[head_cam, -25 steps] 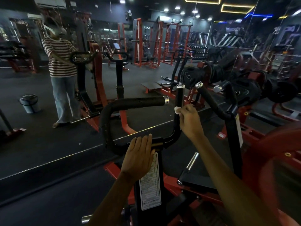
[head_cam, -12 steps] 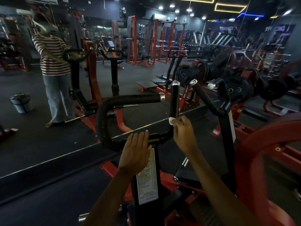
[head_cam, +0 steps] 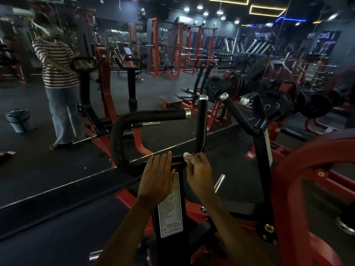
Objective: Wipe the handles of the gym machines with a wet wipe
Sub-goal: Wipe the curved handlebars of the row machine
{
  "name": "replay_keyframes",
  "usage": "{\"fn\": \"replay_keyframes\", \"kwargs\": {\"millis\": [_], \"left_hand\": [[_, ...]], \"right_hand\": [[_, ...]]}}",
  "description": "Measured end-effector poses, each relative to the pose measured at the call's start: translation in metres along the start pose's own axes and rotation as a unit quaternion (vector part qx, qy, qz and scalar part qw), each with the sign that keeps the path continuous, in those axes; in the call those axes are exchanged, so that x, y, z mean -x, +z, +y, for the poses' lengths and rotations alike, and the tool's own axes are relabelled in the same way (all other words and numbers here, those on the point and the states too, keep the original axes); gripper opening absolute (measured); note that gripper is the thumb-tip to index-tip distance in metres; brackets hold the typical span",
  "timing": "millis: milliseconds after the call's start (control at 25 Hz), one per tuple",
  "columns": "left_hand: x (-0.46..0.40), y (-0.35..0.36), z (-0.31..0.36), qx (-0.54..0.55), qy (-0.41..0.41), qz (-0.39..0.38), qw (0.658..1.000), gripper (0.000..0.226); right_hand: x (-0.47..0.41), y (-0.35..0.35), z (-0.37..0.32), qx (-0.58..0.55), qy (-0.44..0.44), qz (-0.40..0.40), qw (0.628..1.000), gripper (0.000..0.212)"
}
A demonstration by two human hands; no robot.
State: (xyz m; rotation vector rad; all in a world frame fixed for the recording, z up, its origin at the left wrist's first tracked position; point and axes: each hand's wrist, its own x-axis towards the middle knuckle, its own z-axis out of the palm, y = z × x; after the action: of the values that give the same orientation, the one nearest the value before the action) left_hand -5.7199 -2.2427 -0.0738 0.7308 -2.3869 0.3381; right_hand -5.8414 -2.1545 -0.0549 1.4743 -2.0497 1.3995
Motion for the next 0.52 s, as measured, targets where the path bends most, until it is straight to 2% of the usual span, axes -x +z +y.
{"fn": "replay_keyframes", "kwargs": {"millis": [240,400,520], "left_hand": [[0.001,-0.004,0.000,0.002,0.005,-0.007,1.000,0.054],[0.000,-0.005,0.001,-0.001,0.003,0.006,1.000,0.053],[-0.011,-0.007,0.003,0.005,0.004,0.003,1.000,0.052]], "right_hand": [[-0.005,-0.012,-0.003,-0.080,0.009,0.023,0.996,0.011],[-0.068,-0.042,0.016,-0.031,0.063,0.131,0.989,0.022],[-0.123,-0.058,0.031,-0.024,0.099,0.135,0.986,0.023]]}}
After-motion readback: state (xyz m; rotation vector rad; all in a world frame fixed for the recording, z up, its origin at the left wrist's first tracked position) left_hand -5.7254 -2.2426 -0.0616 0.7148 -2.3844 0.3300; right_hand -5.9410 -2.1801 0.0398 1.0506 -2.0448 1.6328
